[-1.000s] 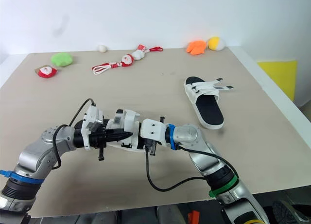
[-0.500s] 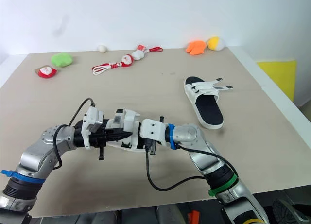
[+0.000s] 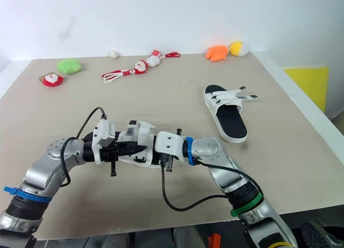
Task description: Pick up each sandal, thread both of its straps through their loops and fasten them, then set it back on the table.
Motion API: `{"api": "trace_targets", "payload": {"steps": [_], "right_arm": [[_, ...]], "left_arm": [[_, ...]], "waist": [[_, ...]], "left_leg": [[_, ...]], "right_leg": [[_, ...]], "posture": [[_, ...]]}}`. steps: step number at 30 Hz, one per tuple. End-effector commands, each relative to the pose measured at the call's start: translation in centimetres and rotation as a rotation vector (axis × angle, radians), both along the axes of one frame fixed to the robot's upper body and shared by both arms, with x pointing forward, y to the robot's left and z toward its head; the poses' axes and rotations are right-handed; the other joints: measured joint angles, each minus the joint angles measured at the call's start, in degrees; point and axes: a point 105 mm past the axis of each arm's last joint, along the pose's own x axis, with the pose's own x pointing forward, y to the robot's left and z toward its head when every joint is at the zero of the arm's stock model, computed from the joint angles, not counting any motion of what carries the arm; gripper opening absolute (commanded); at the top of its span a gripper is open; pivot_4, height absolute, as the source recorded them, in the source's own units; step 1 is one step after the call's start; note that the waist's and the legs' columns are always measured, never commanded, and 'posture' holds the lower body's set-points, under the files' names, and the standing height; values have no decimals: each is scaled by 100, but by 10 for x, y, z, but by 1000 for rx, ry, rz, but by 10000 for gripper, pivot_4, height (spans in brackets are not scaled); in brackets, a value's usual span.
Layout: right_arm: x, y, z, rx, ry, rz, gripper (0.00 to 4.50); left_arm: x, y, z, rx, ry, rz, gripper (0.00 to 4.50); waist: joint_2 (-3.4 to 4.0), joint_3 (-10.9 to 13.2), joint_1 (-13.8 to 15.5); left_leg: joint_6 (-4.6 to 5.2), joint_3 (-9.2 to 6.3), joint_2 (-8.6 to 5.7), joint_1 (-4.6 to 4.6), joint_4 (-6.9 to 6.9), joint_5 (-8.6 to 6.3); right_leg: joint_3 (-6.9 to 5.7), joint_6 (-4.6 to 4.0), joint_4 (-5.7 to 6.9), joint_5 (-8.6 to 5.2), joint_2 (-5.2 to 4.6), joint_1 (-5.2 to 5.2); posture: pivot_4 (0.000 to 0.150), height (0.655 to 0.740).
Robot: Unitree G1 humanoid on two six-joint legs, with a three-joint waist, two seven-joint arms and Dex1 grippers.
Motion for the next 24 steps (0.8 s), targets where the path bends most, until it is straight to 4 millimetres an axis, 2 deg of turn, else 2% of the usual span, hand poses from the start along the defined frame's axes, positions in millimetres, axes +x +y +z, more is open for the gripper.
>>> {"api": "trace_targets", "payload": {"steps": [1,6,10,14,24], "right_arm": [[-3,-1,-15,-33,51,0,0],[-2,-1,-15,-31,52,-1,0],[-2,-1,-15,-30,52,-6,0],[-2,-1,-14,-30,52,-4,0],[-2,0,-14,-28,53,2,0]], "left_arm": [[5,10,-17,63,44,53,579],[0,4,-16,51,52,19,579],[-16,3,-15,54,93,-47,579],[-27,9,-26,136,115,-88,579],[-24,15,-35,203,81,-58,579]], "waist": [[0,0,0],[0,0,0],[0,0,-8],[1,0,-30],[2,-1,-37]], "left_leg": [[0,0,0,0,0,0],[0,0,0,0,0,0],[0,1,0,0,-2,0],[0,1,1,0,-7,0],[4,2,7,8,-17,-3]], "right_leg": [[0,0,0,0,0,0],[0,0,0,0,0,0],[1,0,0,0,0,-1],[2,-2,0,-2,1,-5],[1,-11,0,-7,6,-6]], "posture": [[1500,7400],[1500,7400],[1500,7400],[1500,7400],[1500,7400]]}}
